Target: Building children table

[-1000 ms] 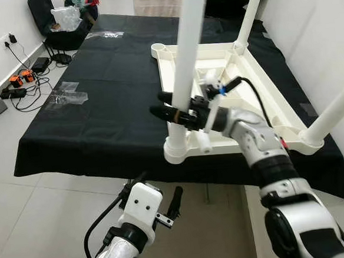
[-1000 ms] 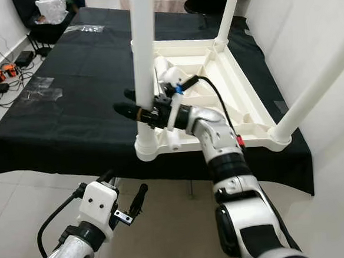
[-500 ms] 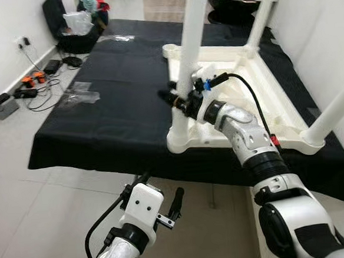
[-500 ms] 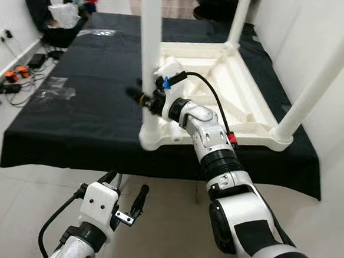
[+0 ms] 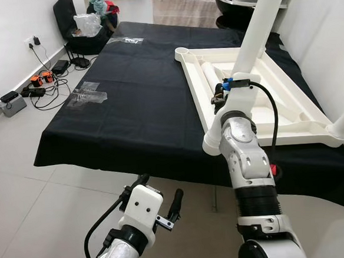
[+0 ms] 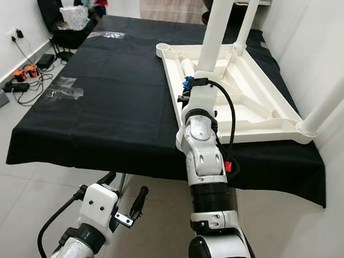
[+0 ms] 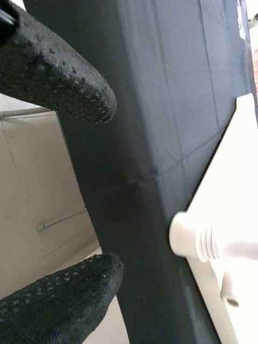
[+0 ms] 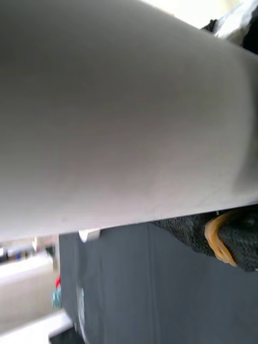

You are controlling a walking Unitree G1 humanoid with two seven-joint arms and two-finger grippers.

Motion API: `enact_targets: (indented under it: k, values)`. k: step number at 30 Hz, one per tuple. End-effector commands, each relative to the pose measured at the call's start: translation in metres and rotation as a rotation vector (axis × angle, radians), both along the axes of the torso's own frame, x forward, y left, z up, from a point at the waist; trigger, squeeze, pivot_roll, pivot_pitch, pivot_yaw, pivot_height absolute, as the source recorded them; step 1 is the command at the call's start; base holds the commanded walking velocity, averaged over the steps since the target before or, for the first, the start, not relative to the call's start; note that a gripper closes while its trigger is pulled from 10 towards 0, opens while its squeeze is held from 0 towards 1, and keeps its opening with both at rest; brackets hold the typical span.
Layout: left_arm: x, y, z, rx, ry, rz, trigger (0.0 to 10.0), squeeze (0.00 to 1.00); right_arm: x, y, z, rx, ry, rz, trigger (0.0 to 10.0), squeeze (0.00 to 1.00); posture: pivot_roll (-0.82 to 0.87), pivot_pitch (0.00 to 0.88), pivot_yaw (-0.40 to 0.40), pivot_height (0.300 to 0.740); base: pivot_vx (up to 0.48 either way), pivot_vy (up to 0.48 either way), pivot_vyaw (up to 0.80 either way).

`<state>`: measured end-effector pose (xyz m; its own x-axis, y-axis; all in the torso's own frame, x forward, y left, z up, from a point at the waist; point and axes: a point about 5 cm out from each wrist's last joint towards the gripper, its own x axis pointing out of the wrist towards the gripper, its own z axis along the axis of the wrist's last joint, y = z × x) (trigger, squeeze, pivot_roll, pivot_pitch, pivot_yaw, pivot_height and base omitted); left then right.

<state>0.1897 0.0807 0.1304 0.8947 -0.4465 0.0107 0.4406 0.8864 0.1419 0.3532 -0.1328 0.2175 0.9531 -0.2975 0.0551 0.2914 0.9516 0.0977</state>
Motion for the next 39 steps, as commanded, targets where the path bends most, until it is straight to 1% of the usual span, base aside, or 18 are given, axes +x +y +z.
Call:
enact_targets:
  k: [1, 3, 4, 5, 6, 11, 12, 14, 15, 17, 18, 22, 23, 24, 26, 28, 33, 39]
  values:
    - [-0.001, 0.000, -0.004, 0.006, 0.014, 0.000, 10.0, 0.00, -0.005, 0.000, -0.020, 0.001, 0.103, -0.055, 0.0, 0.00, 0.07, 0.097, -0.100, 0.740, 0.000, 0.000, 0.00]
    - [0.000, 0.000, -0.004, 0.006, 0.014, 0.000, 10.0, 0.00, -0.005, 0.005, -0.019, 0.003, 0.111, -0.040, 0.0, 0.00, 0.07, 0.100, -0.099, 0.740, 0.000, 0.000, 0.00]
    - [0.000, 0.000, -0.004, 0.005, 0.015, 0.001, 10.0, 0.00, -0.004, 0.007, -0.016, 0.007, 0.084, -0.015, 10.0, 0.00, 0.07, 0.104, -0.102, 0.740, 0.000, 0.000, 0.00]
    - [0.001, 0.000, -0.003, 0.004, 0.015, 0.002, 10.0, 0.00, -0.004, 0.009, -0.014, 0.010, 0.063, 0.001, 10.0, 0.00, 0.07, 0.104, -0.102, 0.740, 0.000, 0.000, 0.00]
    - [0.001, 0.000, -0.003, 0.003, 0.015, 0.002, 10.0, 0.00, -0.003, 0.010, -0.007, -0.026, 0.003, 0.040, 10.0, 1.00, 0.07, 0.106, -0.102, 0.740, 0.000, 0.000, 0.00]
    - [0.001, 0.000, -0.003, 0.003, 0.016, 0.001, 10.0, 0.00, -0.002, 0.007, -0.001, -0.056, -0.030, 0.064, 10.0, 1.00, 0.07, 0.106, -0.102, 0.740, 0.000, 0.000, 0.00]
    - [0.001, -0.001, -0.003, 0.004, 0.017, 0.000, 10.0, 0.00, 0.001, 0.008, 0.004, -0.072, -0.055, 0.123, 10.0, 0.00, 0.07, 0.111, -0.101, 0.740, 0.000, 0.000, 0.00]
    - [0.001, -0.001, -0.003, 0.004, 0.017, -0.001, 10.0, 0.00, 0.006, 0.010, 0.013, -0.079, -0.097, 0.250, 10.0, 0.00, 0.07, 0.113, -0.102, 0.740, 0.000, 0.000, 0.00]
    - [0.001, -0.001, -0.003, 0.004, 0.017, -0.001, 10.0, 0.00, 0.006, 0.010, 0.013, -0.079, -0.097, 0.250, 10.0, 0.00, 0.07, 0.113, -0.102, 0.740, 0.000, 0.000, 0.00]
    - [0.001, -0.001, -0.003, 0.004, 0.018, 0.000, 10.0, 0.00, 0.010, 0.013, 0.020, -0.054, -0.107, 0.391, 10.0, 0.00, 0.07, 0.113, -0.102, 0.740, 0.000, 0.000, 0.00]
    - [0.001, -0.001, -0.004, 0.004, 0.018, -0.002, 10.0, 0.00, 0.015, 0.011, 0.022, -0.096, -0.096, 0.520, 10.0, 0.00, 0.07, 0.113, -0.100, 0.740, 0.000, 0.000, 0.00]
    - [0.001, -0.001, -0.004, 0.003, 0.019, -0.003, 10.0, 0.00, 0.018, 0.009, 0.024, -0.128, -0.083, 0.601, 10.0, 0.00, 0.07, 0.113, -0.100, 0.740, 0.000, 0.000, 0.00]
    - [0.001, -0.001, -0.004, 0.004, 0.019, -0.004, 10.0, 0.00, 0.016, 0.008, 0.021, -0.192, -0.053, 0.830, 10.0, 0.00, 0.07, 0.103, -0.102, 0.740, 0.000, 0.000, 0.00]
    - [0.001, -0.001, -0.004, 0.004, 0.019, -0.004, 10.0, 0.00, 0.016, 0.008, 0.021, -0.192, -0.053, 0.830, 10.0, 0.00, 0.07, 0.103, -0.102, 0.740, 0.000, 0.000, 0.00]
    - [0.001, -0.001, -0.004, 0.006, 0.017, -0.004, 10.0, 0.00, 0.008, 0.010, 0.015, -0.212, -0.023, 1.073, 10.0, 0.00, 0.07, 0.098, -0.103, 0.740, 0.000, 0.000, 0.00]
    - [0.001, -0.001, -0.005, 0.007, 0.016, -0.004, 10.0, 0.00, 0.004, 0.013, 0.012, -0.195, -0.018, 1.208, 10.0, 0.00, 0.07, 0.087, -0.104, 0.740, 0.000, 0.000, 0.00]
    - [-0.001, -0.002, -0.006, 0.011, 0.017, -0.007, 10.0, 0.00, 0.002, 0.017, 0.009, -0.154, -0.016, 1.330, 10.0, 0.00, 0.07, 0.067, -0.101, 0.740, 0.000, 0.000, 0.00]
    - [-0.002, -0.002, -0.008, 0.013, 0.023, -0.009, 10.0, 0.00, 0.016, 0.026, 0.005, -0.127, -0.015, 1.316, 10.0, 0.00, 0.08, 0.050, -0.103, 0.740, 0.000, 0.000, 0.00]
